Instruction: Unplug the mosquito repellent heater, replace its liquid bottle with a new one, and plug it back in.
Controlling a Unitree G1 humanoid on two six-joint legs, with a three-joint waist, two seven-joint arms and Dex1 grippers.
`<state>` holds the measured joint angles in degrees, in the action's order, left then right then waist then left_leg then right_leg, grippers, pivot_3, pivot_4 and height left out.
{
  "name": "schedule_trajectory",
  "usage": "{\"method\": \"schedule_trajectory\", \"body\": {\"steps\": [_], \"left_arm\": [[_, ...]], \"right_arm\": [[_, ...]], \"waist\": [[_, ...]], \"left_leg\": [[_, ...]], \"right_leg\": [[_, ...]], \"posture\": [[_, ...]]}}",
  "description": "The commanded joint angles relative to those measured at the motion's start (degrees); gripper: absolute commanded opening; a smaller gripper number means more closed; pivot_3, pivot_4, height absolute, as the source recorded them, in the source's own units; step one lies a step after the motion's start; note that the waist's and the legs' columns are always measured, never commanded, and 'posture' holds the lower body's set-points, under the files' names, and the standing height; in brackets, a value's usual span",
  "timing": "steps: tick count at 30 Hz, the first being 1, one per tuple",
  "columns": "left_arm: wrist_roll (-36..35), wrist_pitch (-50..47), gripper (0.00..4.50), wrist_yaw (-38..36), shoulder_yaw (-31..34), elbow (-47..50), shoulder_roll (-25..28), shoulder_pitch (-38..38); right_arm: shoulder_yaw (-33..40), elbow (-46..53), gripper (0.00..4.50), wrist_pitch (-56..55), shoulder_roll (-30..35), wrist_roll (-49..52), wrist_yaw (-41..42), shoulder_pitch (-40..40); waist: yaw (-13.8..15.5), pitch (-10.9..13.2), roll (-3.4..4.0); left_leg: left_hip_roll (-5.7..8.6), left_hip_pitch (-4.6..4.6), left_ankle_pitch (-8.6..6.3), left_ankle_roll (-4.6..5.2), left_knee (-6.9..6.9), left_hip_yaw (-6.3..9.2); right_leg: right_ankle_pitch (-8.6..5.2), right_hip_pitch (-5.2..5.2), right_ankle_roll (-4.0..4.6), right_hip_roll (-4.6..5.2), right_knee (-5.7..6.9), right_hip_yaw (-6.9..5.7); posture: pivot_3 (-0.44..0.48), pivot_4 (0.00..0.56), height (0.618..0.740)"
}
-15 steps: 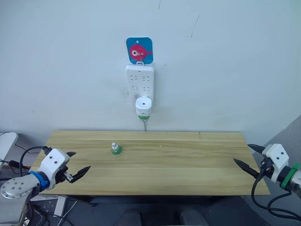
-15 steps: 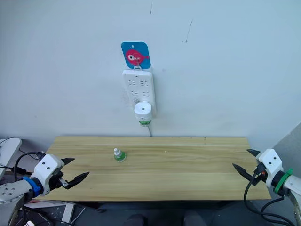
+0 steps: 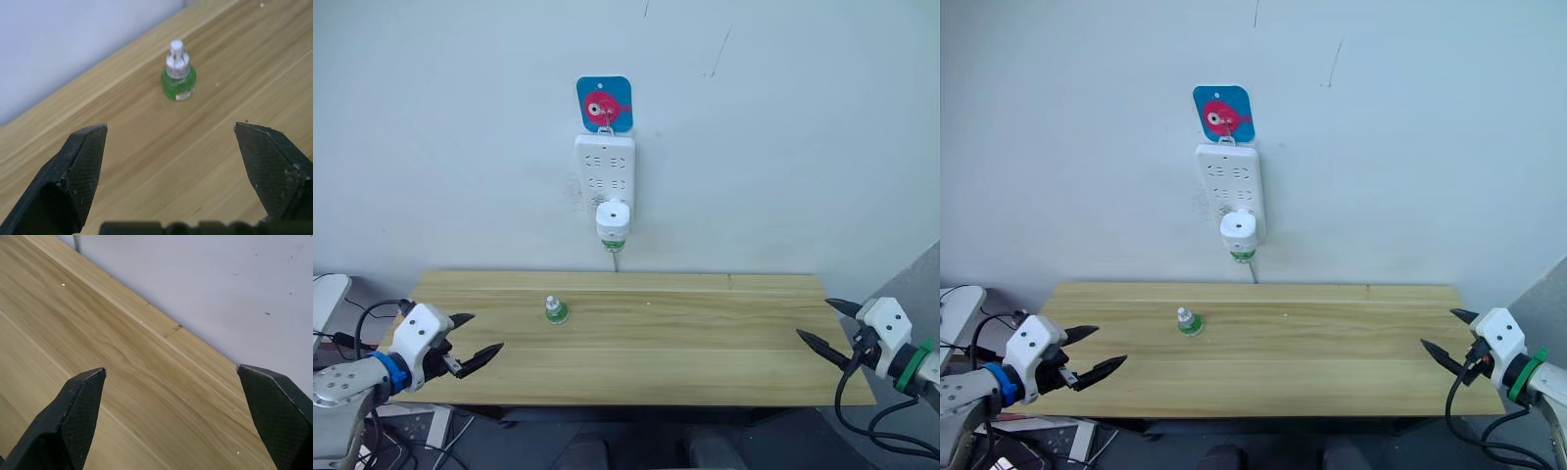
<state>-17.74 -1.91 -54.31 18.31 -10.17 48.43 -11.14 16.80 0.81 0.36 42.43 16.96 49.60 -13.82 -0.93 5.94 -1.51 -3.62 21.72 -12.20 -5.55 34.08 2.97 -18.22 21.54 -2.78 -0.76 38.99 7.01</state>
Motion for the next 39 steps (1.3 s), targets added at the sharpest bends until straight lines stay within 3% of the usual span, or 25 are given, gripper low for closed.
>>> {"method": "schedule_trajectory", "body": {"steps": [1,13,20,27,35,37,39], "left_arm": [[2.0,3.4,4.50,1.1,1.4,-1.7,0.6,0.6],[-2.7,-3.4,4.50,2.5,5.7,1.4,-0.9,-0.8],[-4.2,-8.3,4.50,2.9,5.4,7.0,-0.5,2.2],[-5.6,-15.2,4.50,3.1,-3.2,11.5,-2.3,21.0],[-6.0,-16.6,4.50,4.1,-7.4,7.8,-8.4,34.1],[-5.4,-15.8,4.11,4.3,-8.0,4.6,-10.0,38.3],[-5.0,-14.9,4.11,4.4,-8.3,1.2,-11.3,41.7]], "right_arm": [[1.0,2.1,4.47,-0.1,0.1,0.4,-0.2,0.1],[1.5,4.5,4.47,-1.6,0.1,0.4,0.6,-2.6],[2.3,14.7,4.47,1.6,0.2,2.8,-0.3,-3.5],[-4.1,33.3,4.47,17.3,-0.9,11.6,-7.7,10.2],[-6.1,36.4,4.47,26.6,-2.4,16.6,-12.4,19.4],[-6.8,36.5,4.50,27.5,-2.8,16.7,-12.8,20.8],[-7.5,36.8,4.50,28.3,-3.2,17.1,-13.3,21.9]], "waist": [[0.0,0.0,0.01],[0.0,2.5,-0.29],[-0.2,4.5,-0.28],[-0.7,6.5,0.02],[-0.8,7.0,-0.23],[-0.8,7.0,-0.24],[-0.9,7.1,-0.27]], "left_leg": [[0.00,0.00,0.00,0.00,0.00,0.00],[-0.03,0.03,-0.01,0.00,0.05,0.01],[-0.02,0.12,-0.01,-0.01,0.16,0.07],[-0.03,0.69,0.00,-0.02,0.86,0.30],[-0.01,1.28,-0.04,0.03,0.91,0.44],[-0.01,1.32,-0.07,0.08,0.90,0.48],[-0.01,1.33,-0.08,0.11,0.92,0.49]], "right_leg": [[0.00,0.00,-0.01,0.00,0.00,0.01],[0.00,0.00,0.02,0.00,0.01,0.02],[0.04,0.01,-0.06,0.01,0.03,-0.01],[0.45,0.19,-0.43,-0.06,0.09,-0.08],[0.71,0.69,-0.28,-0.09,0.07,-0.20],[0.70,0.71,-0.27,-0.10,0.06,-0.23],[0.70,0.70,-0.28,-0.10,0.06,-0.25]], "posture": [[0.120,0.101,0.735],[0.090,0.167,0.735],[0.052,0.208,0.735],[0.013,0.236,0.735],[-0.005,0.234,0.735],[-0.011,0.236,0.735],[-0.020,0.239,0.735]]}}
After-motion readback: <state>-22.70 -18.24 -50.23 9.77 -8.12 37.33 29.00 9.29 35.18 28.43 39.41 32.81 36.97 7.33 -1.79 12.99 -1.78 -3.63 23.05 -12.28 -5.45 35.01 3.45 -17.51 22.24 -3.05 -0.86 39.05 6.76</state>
